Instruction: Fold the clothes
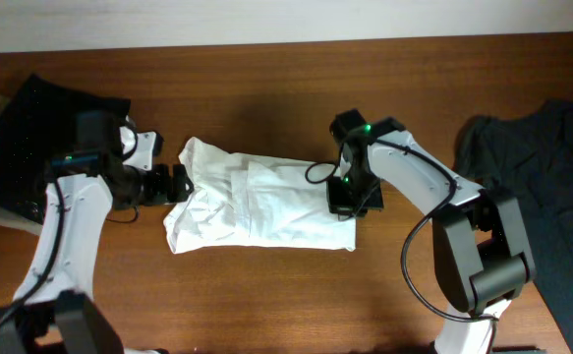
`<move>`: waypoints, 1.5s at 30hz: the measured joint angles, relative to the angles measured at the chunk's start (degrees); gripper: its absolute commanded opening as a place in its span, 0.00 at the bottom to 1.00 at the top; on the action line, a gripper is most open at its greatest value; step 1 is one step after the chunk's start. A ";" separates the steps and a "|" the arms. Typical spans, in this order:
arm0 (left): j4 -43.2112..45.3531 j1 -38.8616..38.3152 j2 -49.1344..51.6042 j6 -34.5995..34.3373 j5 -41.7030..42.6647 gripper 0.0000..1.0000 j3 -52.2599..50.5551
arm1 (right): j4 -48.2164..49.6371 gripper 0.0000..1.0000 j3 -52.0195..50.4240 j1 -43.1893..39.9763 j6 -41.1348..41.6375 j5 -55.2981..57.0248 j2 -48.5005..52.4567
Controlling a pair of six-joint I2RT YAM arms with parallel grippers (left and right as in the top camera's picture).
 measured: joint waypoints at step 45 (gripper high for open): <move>-20.33 -28.24 23.67 -2.29 -6.14 0.47 26.10 | -1.22 0.04 -2.99 -8.92 -2.73 -1.97 0.92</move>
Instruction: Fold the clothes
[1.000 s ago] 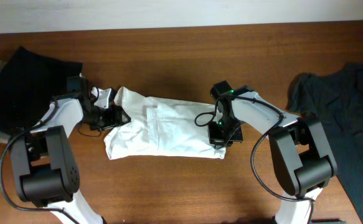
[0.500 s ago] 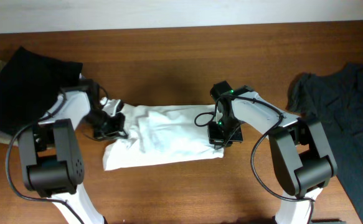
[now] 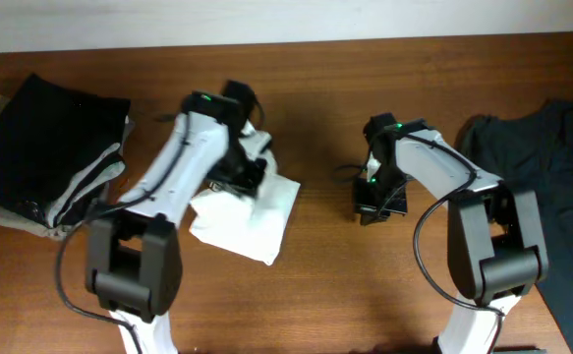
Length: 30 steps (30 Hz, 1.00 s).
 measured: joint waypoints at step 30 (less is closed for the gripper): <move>-5.95 -6.62 -4.92 2.45 11.74 0.20 -10.88 | 3.72 0.05 0.13 -0.46 -4.76 -7.54 0.00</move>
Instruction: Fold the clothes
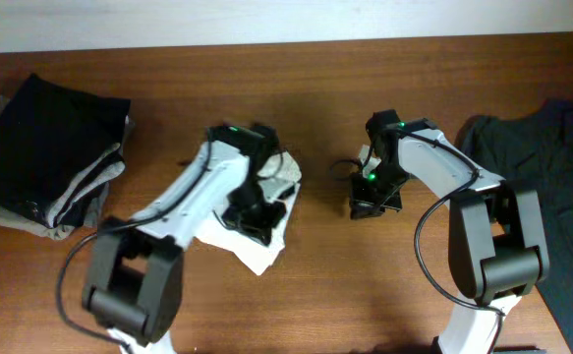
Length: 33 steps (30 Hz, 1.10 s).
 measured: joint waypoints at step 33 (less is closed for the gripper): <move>28.94 28.00 -21.77 1.64 8.41 0.29 -19.61 | 16.09 0.09 4.70 21.49 8.11 -0.48 -12.07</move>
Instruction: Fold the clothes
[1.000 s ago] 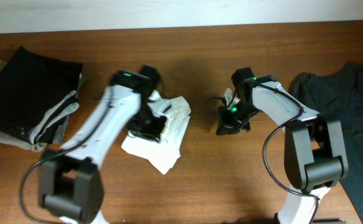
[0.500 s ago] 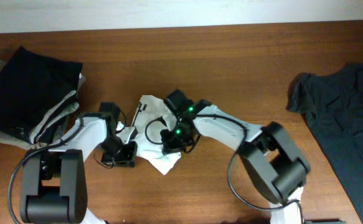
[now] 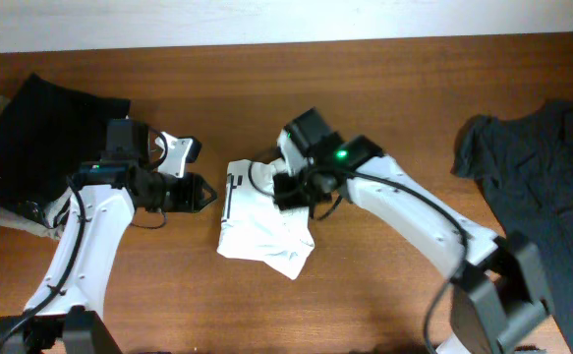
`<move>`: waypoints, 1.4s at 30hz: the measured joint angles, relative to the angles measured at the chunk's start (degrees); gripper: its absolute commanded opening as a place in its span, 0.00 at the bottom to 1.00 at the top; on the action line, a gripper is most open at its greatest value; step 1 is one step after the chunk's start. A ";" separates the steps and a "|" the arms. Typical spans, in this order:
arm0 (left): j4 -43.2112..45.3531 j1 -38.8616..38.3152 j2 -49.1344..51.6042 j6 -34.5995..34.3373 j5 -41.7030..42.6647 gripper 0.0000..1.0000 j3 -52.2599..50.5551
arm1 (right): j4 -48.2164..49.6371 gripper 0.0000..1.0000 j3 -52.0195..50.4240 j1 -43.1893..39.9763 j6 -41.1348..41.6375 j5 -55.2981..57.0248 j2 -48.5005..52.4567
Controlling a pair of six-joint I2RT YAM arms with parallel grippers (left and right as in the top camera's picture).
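A white garment lies folded into a small, rumpled bundle at the middle of the wooden table. My right gripper is down on the bundle's upper right edge, where the cloth bunches up to it; its fingertips are hidden under the wrist. My left gripper stands just left of the bundle, apart from the cloth, with its fingers spread and pointing right and nothing between them.
A stack of folded dark and light clothes sits at the far left edge. An unfolded dark T-shirt lies spread at the far right, running off the table's right side.
My left gripper has let go of the white garment and drawn back to its left. My right arm has come from the bare table on the right onto the bundle's upper right edge.
The white garment lay spread out, my left gripper at its left end and my right at its right end. Then my left arm was over the garment, now a smaller heap, and the right stood aside. Now the left is off it and the right is on it.
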 measured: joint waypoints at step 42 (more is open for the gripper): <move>17.94 -6.29 29.20 7.48 10.80 0.09 5.60 | -7.32 0.04 -11.15 0.92 19.85 2.10 8.70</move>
